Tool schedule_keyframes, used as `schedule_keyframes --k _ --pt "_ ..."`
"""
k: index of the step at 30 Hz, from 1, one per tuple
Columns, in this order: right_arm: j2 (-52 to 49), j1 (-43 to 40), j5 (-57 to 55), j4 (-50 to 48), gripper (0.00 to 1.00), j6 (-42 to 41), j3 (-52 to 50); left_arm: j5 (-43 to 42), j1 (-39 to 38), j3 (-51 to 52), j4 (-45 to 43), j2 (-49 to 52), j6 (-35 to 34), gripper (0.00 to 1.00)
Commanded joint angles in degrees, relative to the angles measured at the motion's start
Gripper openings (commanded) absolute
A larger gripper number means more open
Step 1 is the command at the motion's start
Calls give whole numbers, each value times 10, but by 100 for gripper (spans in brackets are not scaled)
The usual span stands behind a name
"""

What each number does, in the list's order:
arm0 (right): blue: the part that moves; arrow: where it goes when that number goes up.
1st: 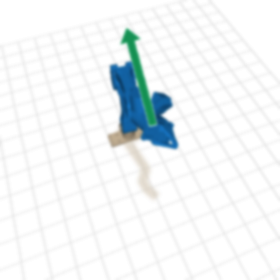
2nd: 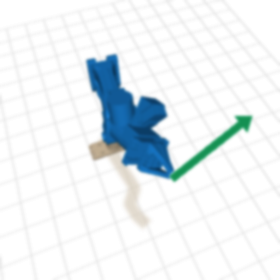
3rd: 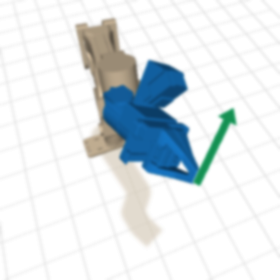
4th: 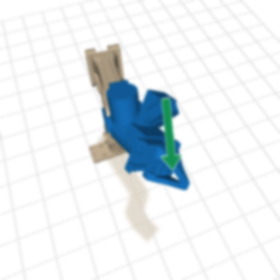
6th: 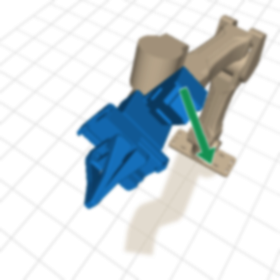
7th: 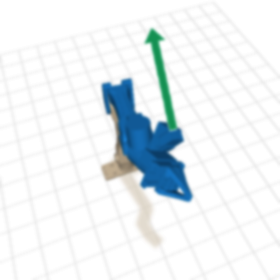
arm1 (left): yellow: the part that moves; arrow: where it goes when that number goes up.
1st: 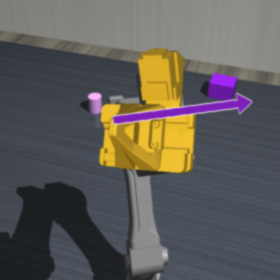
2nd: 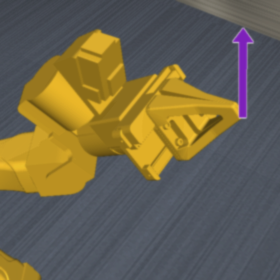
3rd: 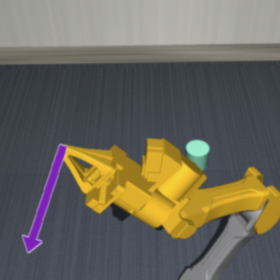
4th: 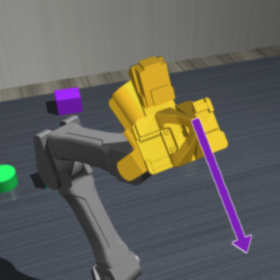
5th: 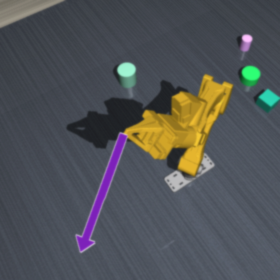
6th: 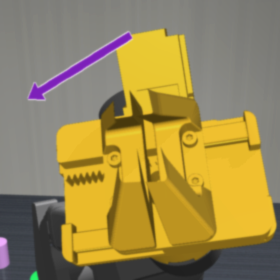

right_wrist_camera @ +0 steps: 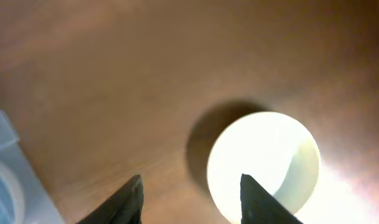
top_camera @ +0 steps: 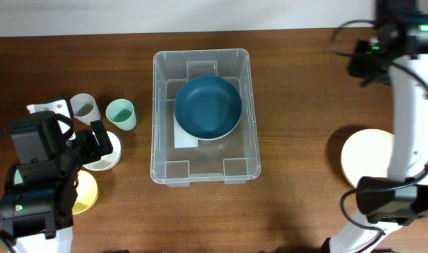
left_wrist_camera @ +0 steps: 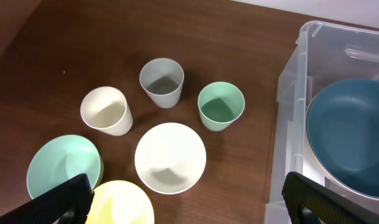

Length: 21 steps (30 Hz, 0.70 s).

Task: Pack container
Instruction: 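Reach the right gripper to the cream plate and grasp its edge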

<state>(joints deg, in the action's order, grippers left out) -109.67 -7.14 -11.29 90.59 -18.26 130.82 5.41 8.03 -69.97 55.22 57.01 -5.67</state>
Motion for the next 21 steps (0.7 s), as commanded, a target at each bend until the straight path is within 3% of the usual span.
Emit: schedule_keyframes --k 1,6,12,21 --pt "6 -55 55 9 46 -17 -43 0 3 -9 -1 -1 -8 99" --pt "6 -83 37 -49 54 -31 -196 -1 3 -9 -2 -1 -8 99" --pt "6 -87 29 -209 59 -35 -402 -1 3 -9 -3 -1 -8 99" --pt "6 -87 -26 -393 62 -35 -573 -2 3 -9 -3 -1 -8 99"
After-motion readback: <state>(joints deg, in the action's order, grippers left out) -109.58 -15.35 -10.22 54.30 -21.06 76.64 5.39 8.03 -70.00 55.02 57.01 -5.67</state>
